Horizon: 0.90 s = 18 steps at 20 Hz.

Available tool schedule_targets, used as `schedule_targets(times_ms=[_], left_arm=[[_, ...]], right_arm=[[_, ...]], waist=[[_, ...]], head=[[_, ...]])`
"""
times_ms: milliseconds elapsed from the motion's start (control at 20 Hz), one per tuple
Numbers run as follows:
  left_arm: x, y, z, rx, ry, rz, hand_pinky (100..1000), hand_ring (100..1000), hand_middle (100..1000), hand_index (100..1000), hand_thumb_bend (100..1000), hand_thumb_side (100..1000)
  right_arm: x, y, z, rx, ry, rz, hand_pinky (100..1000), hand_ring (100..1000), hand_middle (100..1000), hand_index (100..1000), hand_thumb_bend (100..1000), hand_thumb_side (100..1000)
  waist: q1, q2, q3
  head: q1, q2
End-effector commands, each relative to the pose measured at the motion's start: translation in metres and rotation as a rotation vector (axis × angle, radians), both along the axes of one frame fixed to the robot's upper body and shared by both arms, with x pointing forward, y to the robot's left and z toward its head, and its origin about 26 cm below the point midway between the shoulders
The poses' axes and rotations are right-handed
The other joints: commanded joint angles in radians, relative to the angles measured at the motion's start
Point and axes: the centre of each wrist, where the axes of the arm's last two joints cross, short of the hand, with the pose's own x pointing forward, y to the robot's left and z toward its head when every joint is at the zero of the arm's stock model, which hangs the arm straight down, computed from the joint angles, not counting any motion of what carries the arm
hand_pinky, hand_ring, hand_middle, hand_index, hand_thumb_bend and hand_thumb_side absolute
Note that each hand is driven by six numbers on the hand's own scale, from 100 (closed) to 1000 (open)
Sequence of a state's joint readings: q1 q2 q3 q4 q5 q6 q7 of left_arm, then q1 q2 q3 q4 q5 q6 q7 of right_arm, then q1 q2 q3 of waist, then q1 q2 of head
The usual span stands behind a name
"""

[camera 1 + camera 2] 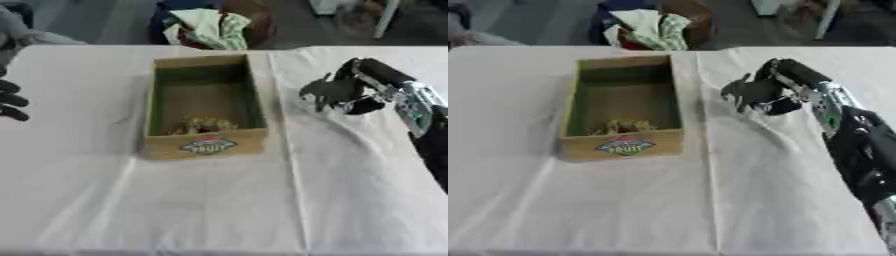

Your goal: Pick up objects on the table and place them in the box.

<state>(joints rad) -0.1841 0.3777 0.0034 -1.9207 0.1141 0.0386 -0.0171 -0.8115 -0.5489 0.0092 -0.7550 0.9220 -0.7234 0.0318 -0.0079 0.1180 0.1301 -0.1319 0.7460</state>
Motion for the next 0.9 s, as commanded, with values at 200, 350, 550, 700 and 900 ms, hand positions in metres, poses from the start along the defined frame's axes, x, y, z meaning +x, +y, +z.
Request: schedule_targets(times_ms=[200, 350, 550, 700, 900], left_arm=[[-0.002, 0.004, 0.004, 0.013, -0.01, 0.012, 512, 576, 573, 761, 100, 826], [-0.003, 0.004, 0.003, 0.012, -0.004, 0.012, 512, 576, 573, 761, 100, 827], [-0.003, 0.003, 0.002, 0.011, 0.002, 0.006, 512, 576, 573, 761, 100, 828], [-0.003, 0.001, 0.003, 0.008, 0.001, -0.003, 512, 576, 573, 761, 100, 829], [-0.002, -0.004, 0.006, 0.005, -0.011, -0.035, 513, 576, 573, 762, 100, 828]], right_arm=[[0.004, 0.011, 0.063, 0.015, -0.133, 0.109, 569, 578, 362, 398, 268, 217], [0.007, 0.027, 0.078, 0.04, -0.155, 0.172, 568, 577, 360, 397, 263, 219], [0.014, 0.054, 0.092, 0.076, -0.149, 0.248, 568, 577, 360, 396, 256, 217], [0.021, 0.079, 0.1, 0.079, -0.137, 0.312, 571, 578, 359, 397, 257, 218], [0.031, 0.111, 0.097, 0.068, -0.095, 0.362, 572, 579, 361, 398, 251, 227]], waist=[[-0.001, -0.021, -0.001], [-0.002, -0.026, 0.002], [-0.003, -0.03, 0.007], [-0.006, -0.031, 0.015], [-0.007, -0.028, 0.038]], head=[[0.005, 0.002], [0.003, 0.006], [-0.003, 0.01], [-0.008, 0.011], [-0.021, 0.008]])
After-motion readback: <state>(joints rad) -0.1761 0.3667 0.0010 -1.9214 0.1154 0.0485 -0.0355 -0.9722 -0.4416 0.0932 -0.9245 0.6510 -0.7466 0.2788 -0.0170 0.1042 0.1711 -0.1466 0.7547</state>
